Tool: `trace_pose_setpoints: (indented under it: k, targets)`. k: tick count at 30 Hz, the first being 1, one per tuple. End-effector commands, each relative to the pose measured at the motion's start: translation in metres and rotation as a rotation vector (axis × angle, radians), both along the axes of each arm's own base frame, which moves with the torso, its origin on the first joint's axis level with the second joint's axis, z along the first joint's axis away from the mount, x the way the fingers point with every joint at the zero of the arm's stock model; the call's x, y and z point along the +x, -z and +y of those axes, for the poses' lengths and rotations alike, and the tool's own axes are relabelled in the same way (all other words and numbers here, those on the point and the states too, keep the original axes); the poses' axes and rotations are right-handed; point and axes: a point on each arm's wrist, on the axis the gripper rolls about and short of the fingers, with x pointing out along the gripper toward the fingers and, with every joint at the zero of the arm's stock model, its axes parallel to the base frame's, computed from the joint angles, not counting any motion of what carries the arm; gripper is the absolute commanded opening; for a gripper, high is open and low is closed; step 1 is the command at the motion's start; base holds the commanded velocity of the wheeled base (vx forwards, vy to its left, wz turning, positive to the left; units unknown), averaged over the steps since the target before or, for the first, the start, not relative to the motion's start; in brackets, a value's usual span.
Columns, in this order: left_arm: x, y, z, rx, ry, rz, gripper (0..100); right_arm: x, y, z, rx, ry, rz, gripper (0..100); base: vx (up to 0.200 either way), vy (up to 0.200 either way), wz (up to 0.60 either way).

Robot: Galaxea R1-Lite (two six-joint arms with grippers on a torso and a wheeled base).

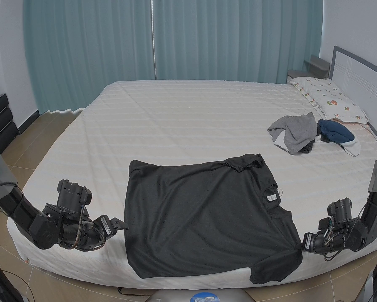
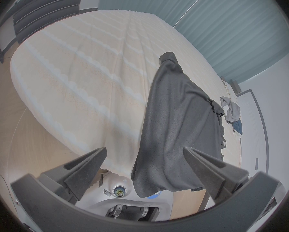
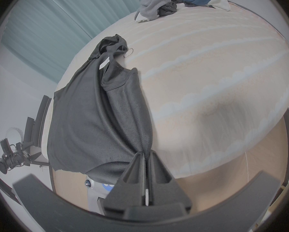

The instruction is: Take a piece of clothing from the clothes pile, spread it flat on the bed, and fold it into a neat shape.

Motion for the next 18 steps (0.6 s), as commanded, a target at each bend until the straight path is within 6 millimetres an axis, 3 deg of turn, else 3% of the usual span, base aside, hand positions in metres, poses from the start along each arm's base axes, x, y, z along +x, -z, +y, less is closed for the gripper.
trace_pose_setpoints:
  k: [1, 3, 4, 10, 18]
  targets:
    - [0.0, 0.001, 0.0, 0.001, 0.001, 0.003, 100, -0.006, 0.001, 0.001, -0.006, -0.015, 0.017, 0, 0.0, 0.0, 0.0]
    - [0.0, 0.001, 0.0, 0.001, 0.001, 0.006, 100, -0.01, 0.002, 0.001, -0.021, -0.036, 0.027, 0, 0.0, 0.0, 0.0]
    - [0.0, 0.001, 0.0, 0.001, 0.001, 0.006, 100, -0.012, 0.002, 0.0, -0.027, -0.043, 0.029, 100, 0.0, 0.0, 0.0]
    - [-0.001, 0.001, 0.0, 0.002, 0.001, 0.008, 100, -0.015, 0.001, 0.0, -0.046, -0.071, 0.026, 100, 0.0, 0.0, 0.0]
    - [0.002, 0.003, -0.001, 0.001, 0.001, 0.006, 100, 0.003, -0.015, -0.006, -0.007, 0.01, -0.082, 100, 0.0, 0.0, 0.0]
